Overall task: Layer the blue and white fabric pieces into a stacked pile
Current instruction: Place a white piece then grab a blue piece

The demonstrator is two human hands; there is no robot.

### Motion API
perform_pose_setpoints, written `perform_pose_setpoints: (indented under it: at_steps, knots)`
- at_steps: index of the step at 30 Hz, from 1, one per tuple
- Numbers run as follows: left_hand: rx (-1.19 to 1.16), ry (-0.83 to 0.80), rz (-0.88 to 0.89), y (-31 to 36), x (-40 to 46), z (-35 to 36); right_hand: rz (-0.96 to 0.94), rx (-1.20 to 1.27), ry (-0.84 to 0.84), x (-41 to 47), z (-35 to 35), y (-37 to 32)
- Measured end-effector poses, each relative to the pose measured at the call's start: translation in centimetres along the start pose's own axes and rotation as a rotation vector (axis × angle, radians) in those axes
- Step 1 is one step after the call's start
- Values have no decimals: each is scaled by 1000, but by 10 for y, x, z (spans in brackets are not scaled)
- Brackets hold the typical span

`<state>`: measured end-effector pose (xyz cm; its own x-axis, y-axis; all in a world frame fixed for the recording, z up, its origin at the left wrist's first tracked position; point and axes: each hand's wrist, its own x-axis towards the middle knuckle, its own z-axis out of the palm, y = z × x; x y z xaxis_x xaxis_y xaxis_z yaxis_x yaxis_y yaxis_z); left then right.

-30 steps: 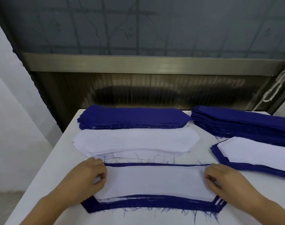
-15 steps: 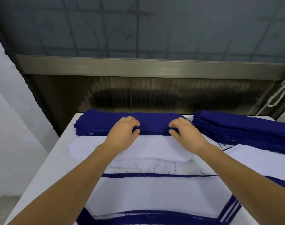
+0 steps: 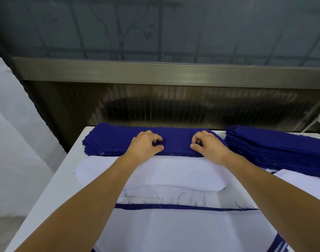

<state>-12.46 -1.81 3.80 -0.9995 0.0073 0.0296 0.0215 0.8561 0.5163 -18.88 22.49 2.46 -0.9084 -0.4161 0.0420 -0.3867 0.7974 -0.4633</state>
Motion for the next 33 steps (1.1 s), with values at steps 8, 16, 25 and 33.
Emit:
perform_pose_setpoints:
  at_steps: [8,16,25,33]
  knots:
    - [-30,-50,-37,1,9,-1,72,176,-109,17,-8,5]
    - [-75,-28,-114,3,16,2,93,140,-152,23,-8,5]
    - [-74,-41,-161,4,24,4,0,-166,11,18,6,-2]
    - [-152,-54,-208,2,29,6,13,-172,1,18,6,-3]
